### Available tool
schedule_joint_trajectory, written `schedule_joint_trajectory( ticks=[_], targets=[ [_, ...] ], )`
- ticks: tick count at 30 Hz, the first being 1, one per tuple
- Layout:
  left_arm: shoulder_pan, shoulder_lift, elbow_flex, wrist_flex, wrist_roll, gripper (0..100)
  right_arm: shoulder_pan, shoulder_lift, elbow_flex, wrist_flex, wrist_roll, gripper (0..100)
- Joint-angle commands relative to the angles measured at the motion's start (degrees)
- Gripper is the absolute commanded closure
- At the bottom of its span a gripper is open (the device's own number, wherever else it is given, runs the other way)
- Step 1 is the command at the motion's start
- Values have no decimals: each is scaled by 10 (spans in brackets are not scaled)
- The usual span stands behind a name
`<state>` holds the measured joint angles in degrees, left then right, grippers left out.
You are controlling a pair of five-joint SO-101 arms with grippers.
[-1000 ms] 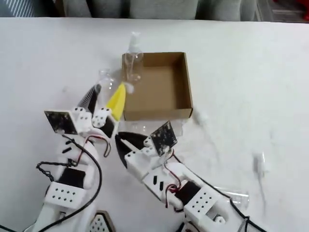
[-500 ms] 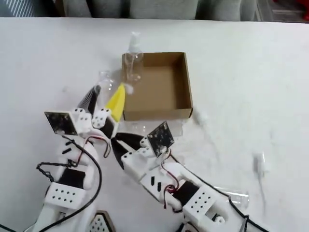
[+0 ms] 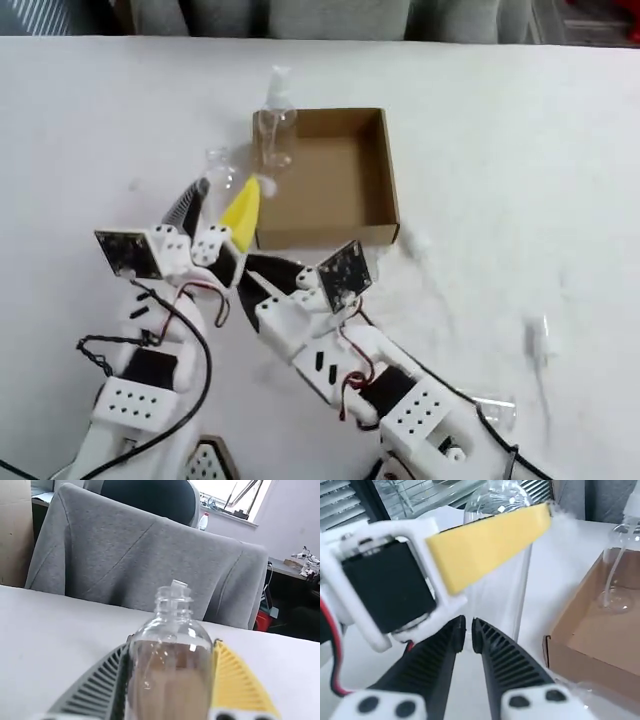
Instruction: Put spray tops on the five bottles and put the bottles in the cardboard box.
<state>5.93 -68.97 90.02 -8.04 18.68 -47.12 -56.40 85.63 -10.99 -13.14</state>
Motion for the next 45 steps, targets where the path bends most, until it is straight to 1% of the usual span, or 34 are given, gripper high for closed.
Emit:
schedule_joint_trajectory(
  ticks=[1,3,6,8,12,15,24,28,30,40,42,45],
  targets=[
    [6,-12,-6,15,-1,978,15,34,-50,17,-3,981],
    [4,-12,-7,18,-3,978,18,59,-69,32,-3,981],
    [4,-12,-6,17,-40,978,23,85,-87,48,-4,981],
    [5,-12,-6,17,-50,978,25,95,-90,44,-3,981],
    [5,-12,-5,18,-52,978,44,102,-99,44,-3,981],
    [21,-12,-10,46,-52,978,69,103,-106,44,-4,981],
    [29,-14,-10,55,-54,978,72,103,-107,44,-2,981],
    [25,-55,-4,58,-54,978,60,96,-102,51,-4,981],
    [12,-79,11,55,-51,978,47,91,-102,65,-1,981],
    [19,-153,47,58,-48,978,0,-2,-104,209,1,981],
    [19,-159,49,58,-48,978,-14,-10,-104,224,1,981],
    [19,-160,50,58,-48,978,-15,-11,-104,227,1,981]
  ],
)
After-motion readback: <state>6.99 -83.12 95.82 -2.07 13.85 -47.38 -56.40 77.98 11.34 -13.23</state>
